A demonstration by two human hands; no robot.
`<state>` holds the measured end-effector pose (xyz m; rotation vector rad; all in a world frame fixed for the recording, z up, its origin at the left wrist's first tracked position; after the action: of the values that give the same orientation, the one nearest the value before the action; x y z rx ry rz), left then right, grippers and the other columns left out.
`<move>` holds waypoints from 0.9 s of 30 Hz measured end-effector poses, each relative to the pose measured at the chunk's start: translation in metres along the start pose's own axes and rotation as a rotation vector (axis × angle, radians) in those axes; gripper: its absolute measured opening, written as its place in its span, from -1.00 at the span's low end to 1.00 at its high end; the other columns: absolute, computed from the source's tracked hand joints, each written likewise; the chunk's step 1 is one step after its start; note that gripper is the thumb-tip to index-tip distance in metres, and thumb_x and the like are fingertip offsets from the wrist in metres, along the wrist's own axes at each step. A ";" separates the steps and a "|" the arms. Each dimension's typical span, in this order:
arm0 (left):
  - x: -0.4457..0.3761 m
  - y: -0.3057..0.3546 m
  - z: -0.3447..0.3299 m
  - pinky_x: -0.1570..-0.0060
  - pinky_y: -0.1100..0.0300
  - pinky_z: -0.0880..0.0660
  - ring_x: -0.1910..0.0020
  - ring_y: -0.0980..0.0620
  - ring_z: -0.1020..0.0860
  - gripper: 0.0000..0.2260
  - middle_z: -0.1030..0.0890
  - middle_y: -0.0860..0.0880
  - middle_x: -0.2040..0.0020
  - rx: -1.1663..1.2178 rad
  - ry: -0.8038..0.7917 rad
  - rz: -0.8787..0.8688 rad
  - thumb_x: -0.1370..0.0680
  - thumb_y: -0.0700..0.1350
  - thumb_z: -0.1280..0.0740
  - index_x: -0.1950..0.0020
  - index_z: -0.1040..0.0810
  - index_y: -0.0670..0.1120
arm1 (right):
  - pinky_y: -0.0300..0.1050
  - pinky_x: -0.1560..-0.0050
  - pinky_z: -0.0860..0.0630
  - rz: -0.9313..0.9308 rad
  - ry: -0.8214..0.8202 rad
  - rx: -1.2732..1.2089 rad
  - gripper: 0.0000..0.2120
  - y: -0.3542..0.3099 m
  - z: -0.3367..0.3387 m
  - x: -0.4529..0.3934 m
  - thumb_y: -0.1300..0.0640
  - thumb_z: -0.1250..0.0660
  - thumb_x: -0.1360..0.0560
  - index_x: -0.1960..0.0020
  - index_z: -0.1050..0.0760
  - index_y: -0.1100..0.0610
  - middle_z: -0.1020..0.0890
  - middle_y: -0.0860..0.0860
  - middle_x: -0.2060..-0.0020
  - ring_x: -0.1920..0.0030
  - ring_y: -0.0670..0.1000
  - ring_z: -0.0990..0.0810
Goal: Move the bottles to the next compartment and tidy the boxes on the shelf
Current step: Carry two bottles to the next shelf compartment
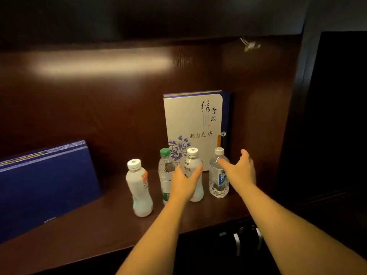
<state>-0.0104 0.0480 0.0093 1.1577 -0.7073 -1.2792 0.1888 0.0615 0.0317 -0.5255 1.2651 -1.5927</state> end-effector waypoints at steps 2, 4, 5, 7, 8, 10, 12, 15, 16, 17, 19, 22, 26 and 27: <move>-0.011 -0.011 -0.017 -0.17 0.03 -0.44 -0.23 -0.01 -0.46 -0.29 -0.46 -0.15 -0.34 0.023 0.037 0.032 -0.40 0.19 -0.43 -0.42 -0.29 -0.12 | 0.16 -0.25 -0.43 -0.045 -0.021 -0.024 -0.02 0.017 -0.013 -0.014 -0.16 -0.53 -0.34 -0.58 -0.09 0.08 -0.31 0.14 -0.49 -0.41 0.19 -0.38; -0.018 -0.029 -0.029 -0.22 -0.11 -0.44 -0.28 -0.14 -0.46 -0.26 -0.47 -0.16 -0.32 0.024 0.091 0.083 -0.36 0.14 -0.49 -0.40 -0.28 -0.14 | 0.20 -0.31 -0.41 -0.075 -0.093 -0.050 0.02 0.040 -0.034 -0.024 -0.13 -0.56 -0.31 -0.58 -0.08 0.06 -0.28 0.13 -0.51 -0.44 0.20 -0.34; -0.023 -0.038 -0.035 -0.23 -0.12 -0.42 -0.29 -0.16 -0.45 -0.25 -0.46 -0.17 -0.31 0.014 0.132 0.094 -0.34 0.11 -0.51 -0.40 -0.28 -0.15 | 0.21 -0.33 -0.40 -0.085 -0.116 -0.060 0.04 0.050 -0.044 -0.030 -0.11 -0.58 -0.29 -0.58 -0.07 0.05 -0.27 0.13 -0.52 -0.45 0.20 -0.33; -0.031 -0.048 -0.045 -0.24 -0.13 -0.41 -0.31 -0.18 -0.42 -0.19 -0.44 -0.18 -0.33 -0.034 0.187 0.115 -0.31 0.09 -0.54 -0.41 -0.25 -0.18 | 0.24 -0.36 -0.37 -0.100 -0.151 -0.072 0.08 0.067 -0.059 -0.039 -0.09 -0.60 -0.25 -0.58 -0.06 0.03 -0.25 0.11 -0.52 -0.47 0.19 -0.30; -0.035 -0.053 -0.048 -0.24 -0.14 -0.40 -0.31 -0.19 -0.41 -0.16 -0.42 -0.19 -0.34 -0.053 0.197 0.132 -0.30 0.09 -0.54 -0.42 -0.23 -0.19 | 0.24 -0.37 -0.37 -0.106 -0.163 -0.078 0.09 0.072 -0.065 -0.040 -0.07 -0.62 -0.22 -0.58 -0.07 0.03 -0.25 0.10 -0.52 -0.47 0.18 -0.30; -0.042 -0.064 -0.057 -0.23 -0.16 -0.41 -0.29 -0.20 -0.42 -0.13 -0.42 -0.19 -0.33 -0.043 0.193 0.148 -0.28 0.10 -0.55 -0.43 -0.21 -0.17 | 0.24 -0.35 -0.39 -0.117 -0.177 -0.129 0.08 0.086 -0.078 -0.043 0.00 -0.64 -0.18 -0.56 -0.14 0.04 -0.33 0.10 -0.47 -0.42 0.17 -0.36; -0.050 -0.073 -0.062 -0.19 -0.13 -0.44 -0.22 -0.18 -0.46 -0.12 -0.45 -0.14 -0.28 0.002 0.190 0.167 -0.26 0.08 -0.56 -0.43 -0.19 -0.13 | 0.21 -0.29 -0.46 -0.142 -0.176 -0.206 0.02 0.096 -0.088 -0.044 0.09 -0.65 -0.14 -0.50 -0.23 0.03 -0.46 0.08 -0.36 -0.33 0.15 -0.47; -0.061 -0.084 -0.069 -0.06 -0.02 -0.46 -0.08 -0.11 -0.51 -0.23 -0.50 -0.02 -0.09 0.059 0.190 0.196 -0.25 0.05 -0.56 -0.33 -0.22 -0.04 | 0.06 -0.14 -0.53 -0.180 -0.160 -0.263 -0.07 0.108 -0.099 -0.044 0.13 -0.65 -0.14 -0.42 -0.28 0.00 -0.58 0.02 -0.19 -0.16 0.10 -0.58; -0.063 -0.087 -0.069 -0.01 0.01 -0.45 -0.03 -0.09 -0.52 -0.31 -0.49 0.04 0.00 0.053 0.194 0.200 -0.26 0.04 -0.55 -0.24 -0.24 0.00 | 0.00 -0.06 -0.53 -0.181 -0.152 -0.256 -0.12 0.109 -0.101 -0.044 0.12 -0.64 -0.16 -0.38 -0.30 0.01 -0.59 0.02 -0.14 -0.11 0.10 -0.60; -0.064 -0.089 -0.070 0.03 0.03 -0.45 0.02 -0.08 -0.52 -0.37 -0.48 0.09 0.07 0.042 0.200 0.196 -0.26 0.03 -0.54 -0.17 -0.25 0.04 | -0.04 -0.01 -0.51 -0.182 -0.145 -0.247 -0.17 0.110 -0.102 -0.044 0.11 -0.64 -0.17 -0.34 -0.33 0.02 -0.61 0.01 -0.09 -0.07 0.10 -0.61; -0.065 -0.091 -0.070 0.05 0.04 -0.46 0.08 -0.04 -0.52 -0.44 -0.45 0.16 0.13 0.044 0.205 0.178 -0.27 0.01 -0.53 -0.10 -0.25 0.06 | -0.06 0.02 -0.51 -0.178 -0.145 -0.241 -0.25 0.108 -0.102 -0.045 0.10 -0.63 -0.19 -0.29 -0.36 0.04 -0.62 0.01 -0.04 -0.02 0.09 -0.61; -0.062 -0.090 -0.070 0.07 0.04 -0.47 0.16 0.03 -0.51 -0.47 -0.47 0.16 0.14 0.071 0.222 0.140 -0.28 -0.03 -0.53 -0.08 -0.29 0.05 | 0.00 -0.02 -0.56 -0.170 -0.153 -0.250 -0.29 0.106 -0.099 -0.043 0.10 -0.63 -0.20 -0.26 -0.38 0.04 -0.63 -0.01 -0.01 0.01 0.06 -0.62; -0.049 -0.084 -0.069 0.06 -0.01 -0.51 0.10 -0.04 -0.55 -0.45 -0.51 0.13 0.11 0.101 0.200 0.117 -0.23 0.03 -0.52 -0.10 -0.31 0.05 | 0.03 -0.02 -0.60 -0.175 -0.151 -0.285 -0.31 0.108 -0.089 -0.029 0.06 -0.63 -0.16 -0.21 -0.40 -0.02 -0.65 -0.04 0.01 0.02 0.03 -0.65; -0.044 -0.081 -0.069 0.06 -0.01 -0.52 0.09 -0.02 -0.56 -0.42 -0.52 0.13 0.09 0.110 0.181 0.105 -0.21 0.05 -0.51 -0.11 -0.31 0.06 | -0.01 0.01 -0.60 -0.174 -0.153 -0.299 -0.31 0.107 -0.085 -0.024 0.04 -0.63 -0.14 -0.19 -0.40 -0.05 -0.65 -0.07 0.03 0.03 0.00 -0.65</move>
<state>0.0145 0.1166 -0.0799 1.2909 -0.7008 -1.0438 0.1758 0.1269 -0.0902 -0.9498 1.3777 -1.4777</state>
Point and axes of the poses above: each hand's wrist, its own x-axis away from the middle knuckle, its own z-axis out of the back of the hand, y = z × x, the point moved 5 cm from there along -x, towards the middle knuckle
